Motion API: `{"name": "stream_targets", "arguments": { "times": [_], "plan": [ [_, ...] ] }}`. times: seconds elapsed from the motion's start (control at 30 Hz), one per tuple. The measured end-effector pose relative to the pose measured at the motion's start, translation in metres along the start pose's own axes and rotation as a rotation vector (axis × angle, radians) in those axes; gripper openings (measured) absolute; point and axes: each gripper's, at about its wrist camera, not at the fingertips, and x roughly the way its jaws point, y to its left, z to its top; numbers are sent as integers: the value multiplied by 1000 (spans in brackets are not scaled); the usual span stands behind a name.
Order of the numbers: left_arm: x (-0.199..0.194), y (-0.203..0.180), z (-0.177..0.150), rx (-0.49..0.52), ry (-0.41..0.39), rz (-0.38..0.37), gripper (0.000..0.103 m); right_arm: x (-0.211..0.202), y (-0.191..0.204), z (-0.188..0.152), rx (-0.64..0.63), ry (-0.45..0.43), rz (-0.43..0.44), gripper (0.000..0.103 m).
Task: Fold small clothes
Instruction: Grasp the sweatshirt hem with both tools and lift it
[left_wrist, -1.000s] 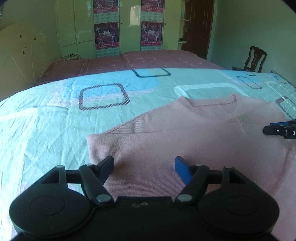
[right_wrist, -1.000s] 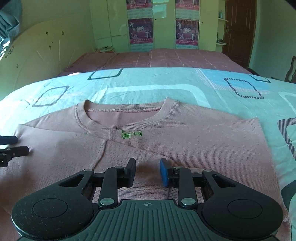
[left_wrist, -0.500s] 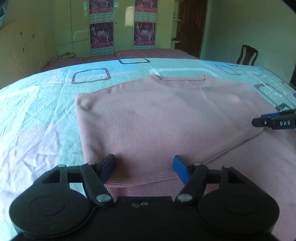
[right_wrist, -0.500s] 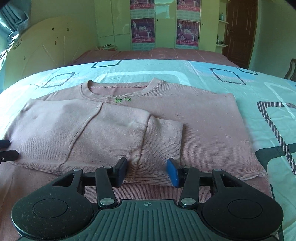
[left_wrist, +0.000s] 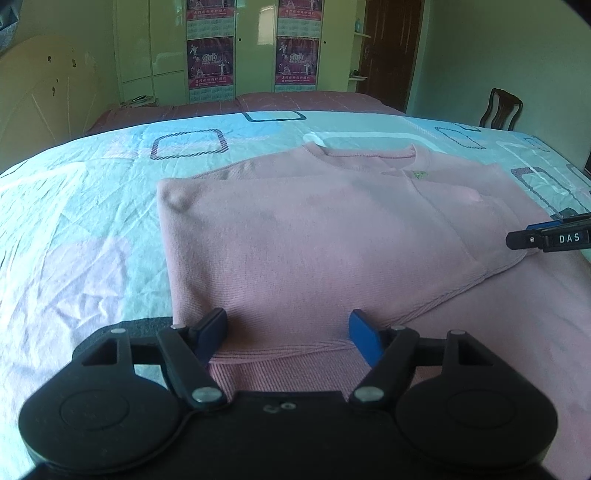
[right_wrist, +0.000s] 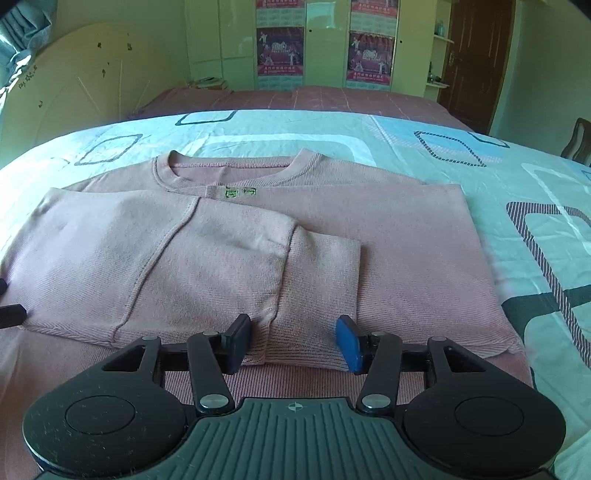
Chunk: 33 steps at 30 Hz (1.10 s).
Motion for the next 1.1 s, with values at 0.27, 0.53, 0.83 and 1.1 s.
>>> {"name": "stream_targets", "arguments": {
  "times": [0.27,0.53,0.83,1.1],
  "plan": [
    [-51,14,-37,-80,9,40,93,-63,-47,-43,182,-42,90,50],
    [-114,26,-96,-270,17,59,79,-116,-159,-100,480,-37,133,50],
    [-153,-1,-136,-445,18,77,74,-163,-230,-164,544,6,245,50],
    [-179,-24,-171,-514,8,61,73,-179,-234,-202,577,63,433,50]
  ]
}}
